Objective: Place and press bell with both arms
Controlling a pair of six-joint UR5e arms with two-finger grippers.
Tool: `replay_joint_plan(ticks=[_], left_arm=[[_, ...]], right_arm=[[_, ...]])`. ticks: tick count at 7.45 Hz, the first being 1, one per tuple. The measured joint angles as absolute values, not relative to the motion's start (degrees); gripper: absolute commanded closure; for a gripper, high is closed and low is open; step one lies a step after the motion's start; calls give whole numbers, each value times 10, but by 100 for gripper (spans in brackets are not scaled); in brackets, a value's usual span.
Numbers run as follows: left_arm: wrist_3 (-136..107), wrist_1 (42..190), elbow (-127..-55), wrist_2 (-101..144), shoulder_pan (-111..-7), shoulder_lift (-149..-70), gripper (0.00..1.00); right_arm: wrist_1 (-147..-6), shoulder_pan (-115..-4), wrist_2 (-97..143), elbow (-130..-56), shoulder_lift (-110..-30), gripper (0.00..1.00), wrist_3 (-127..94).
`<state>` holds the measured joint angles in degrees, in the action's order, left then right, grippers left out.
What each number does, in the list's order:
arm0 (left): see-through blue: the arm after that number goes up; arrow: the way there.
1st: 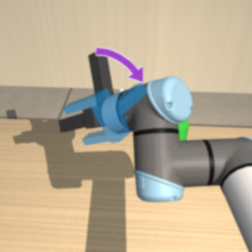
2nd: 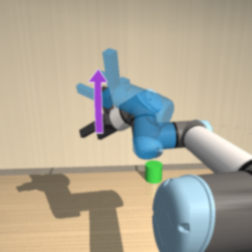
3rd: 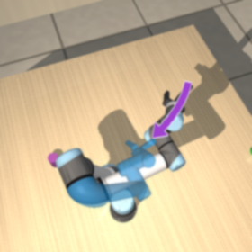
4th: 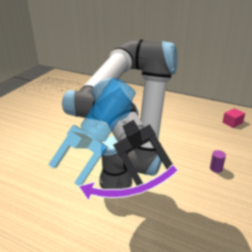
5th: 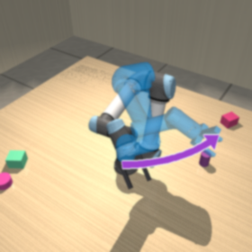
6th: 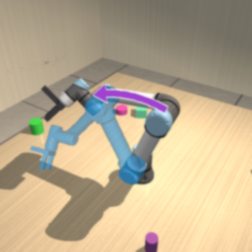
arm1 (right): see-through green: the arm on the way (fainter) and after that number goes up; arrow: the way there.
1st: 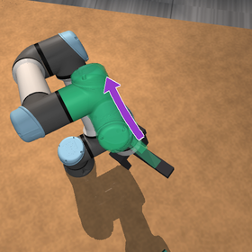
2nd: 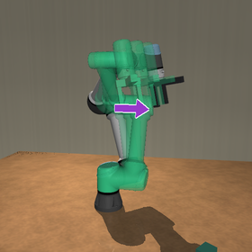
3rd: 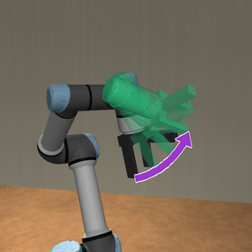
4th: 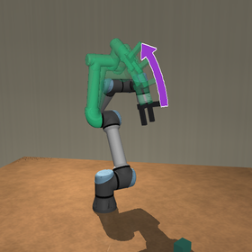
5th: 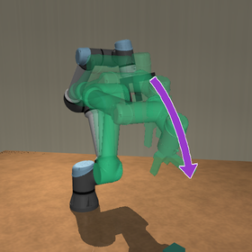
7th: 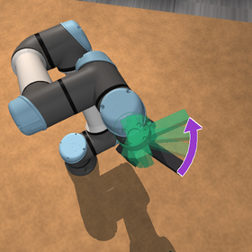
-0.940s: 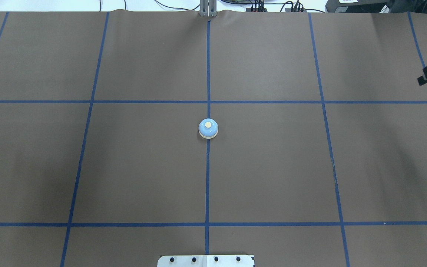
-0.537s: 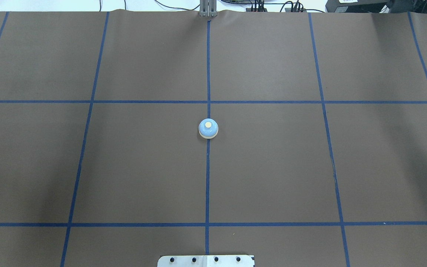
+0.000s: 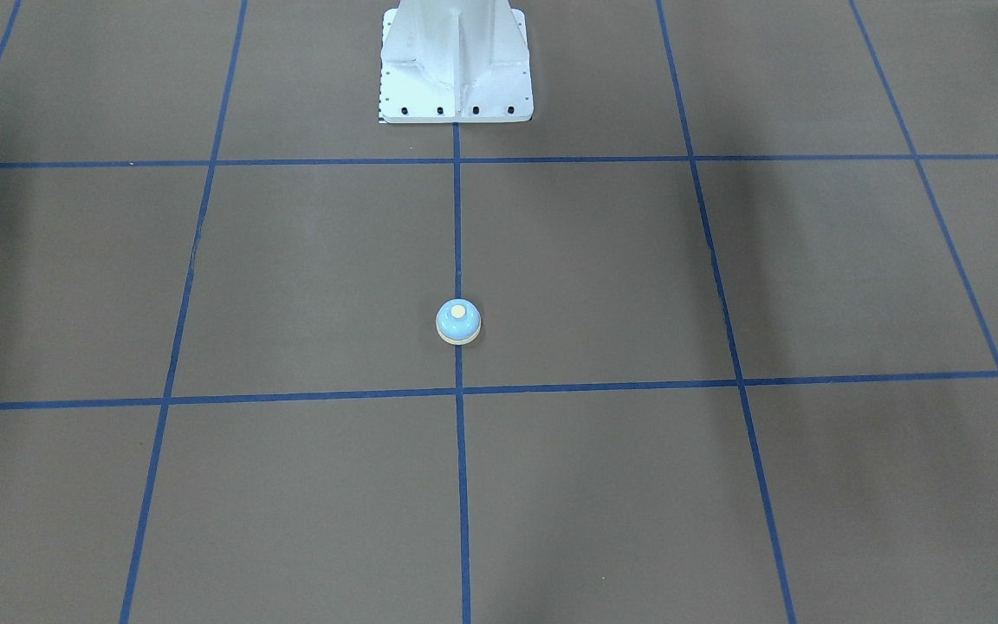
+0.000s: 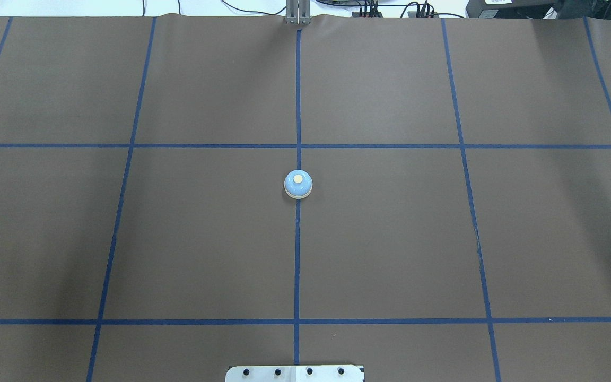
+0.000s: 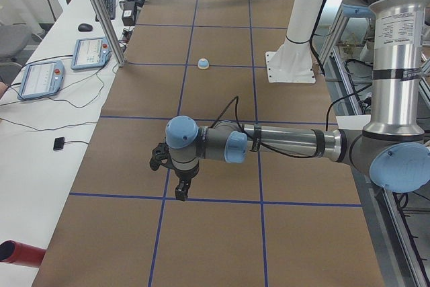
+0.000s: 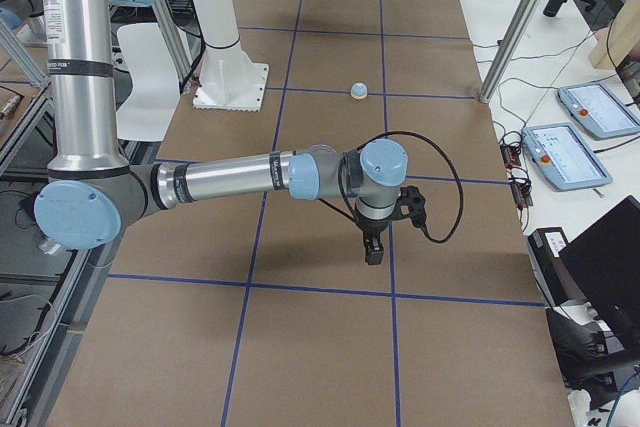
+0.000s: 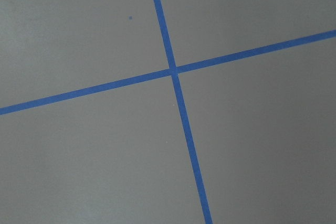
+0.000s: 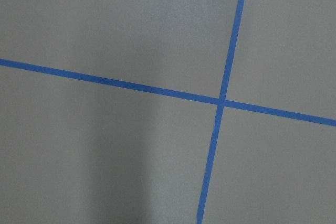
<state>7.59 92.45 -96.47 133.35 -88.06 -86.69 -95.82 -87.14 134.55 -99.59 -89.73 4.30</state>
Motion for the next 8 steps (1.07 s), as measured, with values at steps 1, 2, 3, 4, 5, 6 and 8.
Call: replay_joint_plan(ticks=[1,2,3,4,5,6,8], left_arm=[[75,924,-965,1333,-881,-867,1],[74,924,-964,1333,-881,-867,1],[71,924,-964,1333,-881,-867,1],[67,924,-964,1333,-881,-867,0],[64,924,-964,1333,-881,-867,0],[62,925,-965,1333,-881,-867,1],[61,925,-966,1333,-881,-866,1]], right_arm=[[-958,-874,1347,-995,-899,0,43],[-958,-876,1347,-995,-900,0,43],[-958,-876,1347,-994,-899,0,42],[-958,-876,1348,-994,-897,0,41],[-957,-876,1347,-995,-897,0,41],[-957,-876,1347,-996,-897,0,41],[-957,-876,1347,-996,-897,0,41]])
